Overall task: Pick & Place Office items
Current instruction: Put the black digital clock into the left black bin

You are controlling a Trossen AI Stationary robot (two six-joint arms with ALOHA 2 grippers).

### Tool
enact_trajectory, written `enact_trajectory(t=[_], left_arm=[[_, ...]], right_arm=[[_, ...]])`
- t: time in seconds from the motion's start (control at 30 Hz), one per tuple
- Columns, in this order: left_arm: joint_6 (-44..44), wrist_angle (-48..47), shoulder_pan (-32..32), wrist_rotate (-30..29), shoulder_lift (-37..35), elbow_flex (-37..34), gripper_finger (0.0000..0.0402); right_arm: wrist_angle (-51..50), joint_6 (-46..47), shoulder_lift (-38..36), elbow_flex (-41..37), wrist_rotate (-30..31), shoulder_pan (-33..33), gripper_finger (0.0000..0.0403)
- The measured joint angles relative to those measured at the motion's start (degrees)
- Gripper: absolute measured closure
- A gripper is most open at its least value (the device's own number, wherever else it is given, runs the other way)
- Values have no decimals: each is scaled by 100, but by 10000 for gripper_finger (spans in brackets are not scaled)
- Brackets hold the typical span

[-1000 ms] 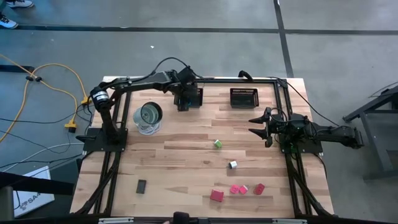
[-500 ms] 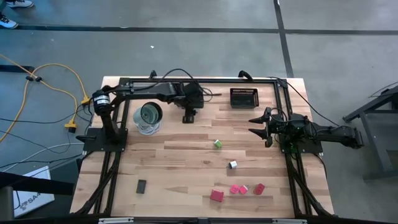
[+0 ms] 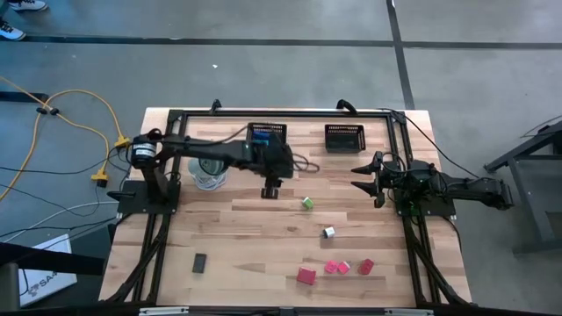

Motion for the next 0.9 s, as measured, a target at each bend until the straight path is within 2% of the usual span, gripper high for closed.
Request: enact_trajectory(t=[0.17,0.43,0.67,0.9], left_arm=[[-803,0,-432,-47,0,0,252],[-1317,0,-1097,-876,2,-2,252],[-1382,182,-1577,-915,2,-4,252],[-1924,196,-1954,-920,2,-4,252]], right_arm=[[0,1,-1,2,0,0,208],[0,0,-1,0,0,-2,208],[0,-1,-1,0,0,0,208],[0,1,-1,0,0,0,208]])
